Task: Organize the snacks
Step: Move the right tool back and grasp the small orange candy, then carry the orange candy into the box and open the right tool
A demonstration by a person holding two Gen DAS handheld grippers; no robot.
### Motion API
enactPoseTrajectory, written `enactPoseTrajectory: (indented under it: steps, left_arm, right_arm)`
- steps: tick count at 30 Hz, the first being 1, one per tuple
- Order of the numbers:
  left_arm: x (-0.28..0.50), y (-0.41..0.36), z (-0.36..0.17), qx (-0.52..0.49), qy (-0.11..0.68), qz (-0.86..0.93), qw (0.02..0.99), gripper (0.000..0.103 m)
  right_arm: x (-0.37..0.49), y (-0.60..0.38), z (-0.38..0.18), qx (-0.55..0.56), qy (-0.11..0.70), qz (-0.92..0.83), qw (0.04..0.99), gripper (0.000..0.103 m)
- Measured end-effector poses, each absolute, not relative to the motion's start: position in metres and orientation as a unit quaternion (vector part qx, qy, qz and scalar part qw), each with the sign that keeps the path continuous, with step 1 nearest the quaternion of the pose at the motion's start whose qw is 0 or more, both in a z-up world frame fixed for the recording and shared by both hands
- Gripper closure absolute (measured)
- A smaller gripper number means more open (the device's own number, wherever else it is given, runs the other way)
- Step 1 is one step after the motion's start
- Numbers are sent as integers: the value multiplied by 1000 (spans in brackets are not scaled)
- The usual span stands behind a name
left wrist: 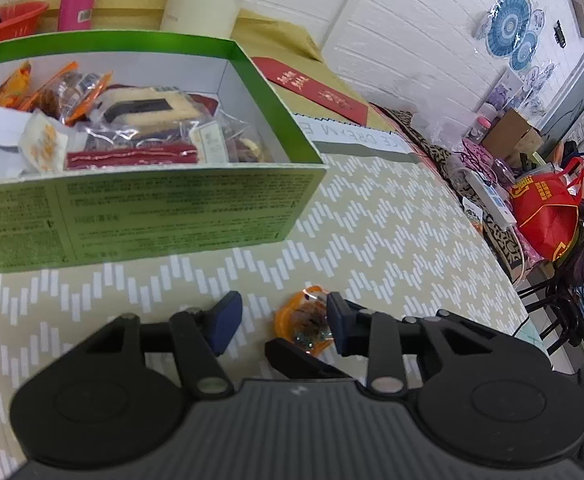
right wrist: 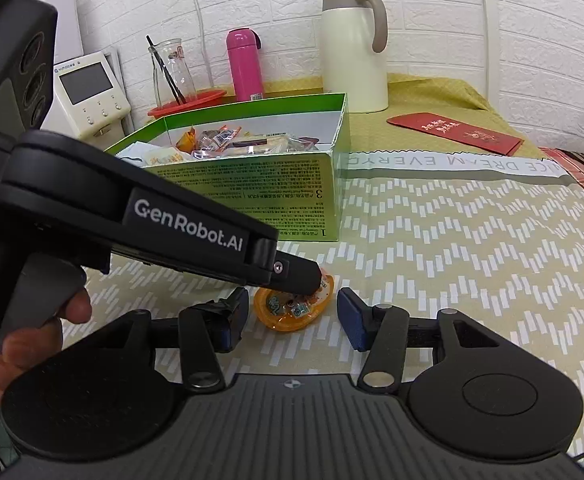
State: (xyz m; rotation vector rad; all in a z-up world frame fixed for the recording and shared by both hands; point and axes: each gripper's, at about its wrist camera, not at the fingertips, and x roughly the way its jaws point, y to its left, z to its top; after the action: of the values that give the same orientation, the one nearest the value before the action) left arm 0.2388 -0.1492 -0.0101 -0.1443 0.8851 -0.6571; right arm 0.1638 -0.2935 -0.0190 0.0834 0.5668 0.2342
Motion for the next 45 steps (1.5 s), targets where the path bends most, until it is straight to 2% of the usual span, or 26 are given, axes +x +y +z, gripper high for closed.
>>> enactPoseTrajectory:
  steps: [3,4,7,11,14,24,32,45]
  left_arm:
    - [237,-154,-11,-72,422,-319,846,78]
    - [236,-156,-11,-69,421,-321,846,84]
    - [232,-158,-11,-69,422,-322,845,92]
    - [228,-150,-12,-81,422,-315,846,97]
    - [219,-145,-8,-82,416,-315,849,97]
    - [204,-119,45,-88,354,-314,876,97]
    - [235,-106,88,-74,308,-291,903,97]
    - [304,-105,60,-73,333,-285,896,97]
  right_arm:
    - [162,-295,-19,47,279,116,952,18]
    - [162,-295,-18,47,279,114,952,18]
    - [159,-292,-18,40,280,113,953,18]
    - [154,-290,-17,44,280,115,952,32]
    - [145,-284,-12,36,272,116,955,38]
    - [137,-269,27,39,204,133,969,39]
    - [179,-258,60,41,154,159,974,39]
    - [237,-254,34,66,176,157,970,38]
